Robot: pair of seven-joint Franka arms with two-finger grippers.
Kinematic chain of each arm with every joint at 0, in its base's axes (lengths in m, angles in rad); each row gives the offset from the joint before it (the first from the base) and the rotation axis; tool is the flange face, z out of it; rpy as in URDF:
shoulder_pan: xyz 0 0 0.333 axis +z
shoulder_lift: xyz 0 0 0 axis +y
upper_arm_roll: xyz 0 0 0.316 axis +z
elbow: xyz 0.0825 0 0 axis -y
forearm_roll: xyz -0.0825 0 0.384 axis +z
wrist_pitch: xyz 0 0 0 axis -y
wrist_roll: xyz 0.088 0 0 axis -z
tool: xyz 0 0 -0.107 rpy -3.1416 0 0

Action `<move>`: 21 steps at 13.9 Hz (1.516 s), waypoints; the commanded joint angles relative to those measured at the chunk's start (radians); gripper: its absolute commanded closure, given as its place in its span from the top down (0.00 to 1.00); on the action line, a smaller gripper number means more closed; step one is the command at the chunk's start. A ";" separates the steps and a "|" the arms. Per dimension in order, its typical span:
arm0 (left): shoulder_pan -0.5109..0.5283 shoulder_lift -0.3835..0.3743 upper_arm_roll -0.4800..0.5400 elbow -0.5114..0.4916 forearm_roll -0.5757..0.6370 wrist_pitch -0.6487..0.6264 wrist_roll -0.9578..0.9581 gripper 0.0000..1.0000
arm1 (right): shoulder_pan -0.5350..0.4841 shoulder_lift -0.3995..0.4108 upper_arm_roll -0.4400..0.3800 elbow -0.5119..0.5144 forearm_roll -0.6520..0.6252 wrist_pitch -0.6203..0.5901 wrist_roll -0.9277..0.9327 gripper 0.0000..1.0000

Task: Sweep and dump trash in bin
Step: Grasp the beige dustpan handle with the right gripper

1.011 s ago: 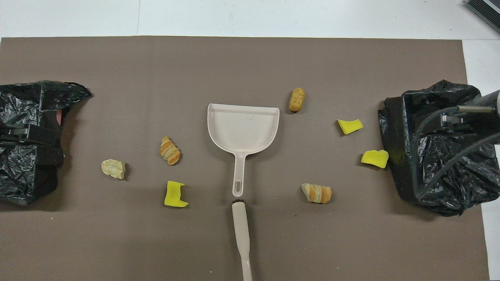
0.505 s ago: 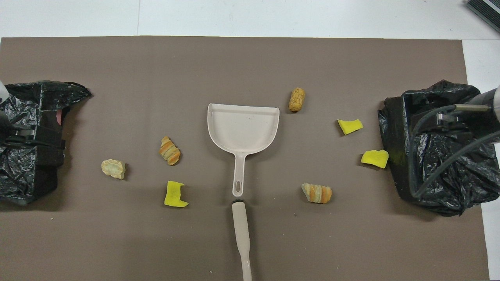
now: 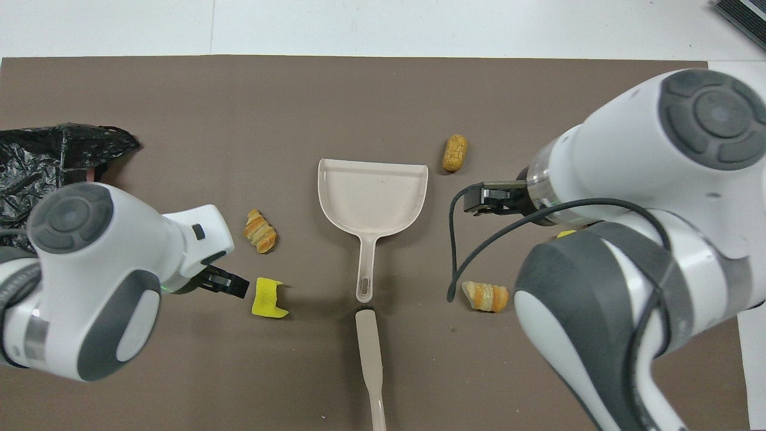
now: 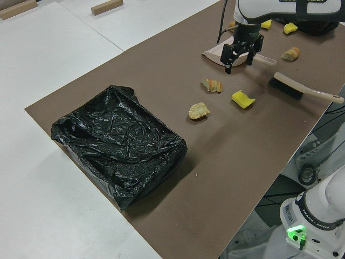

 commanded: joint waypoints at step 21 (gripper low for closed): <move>-0.795 -0.079 0.015 -0.402 -0.036 0.559 -0.931 1.00 | 0.318 0.298 -0.005 -0.127 -0.003 0.367 0.264 0.42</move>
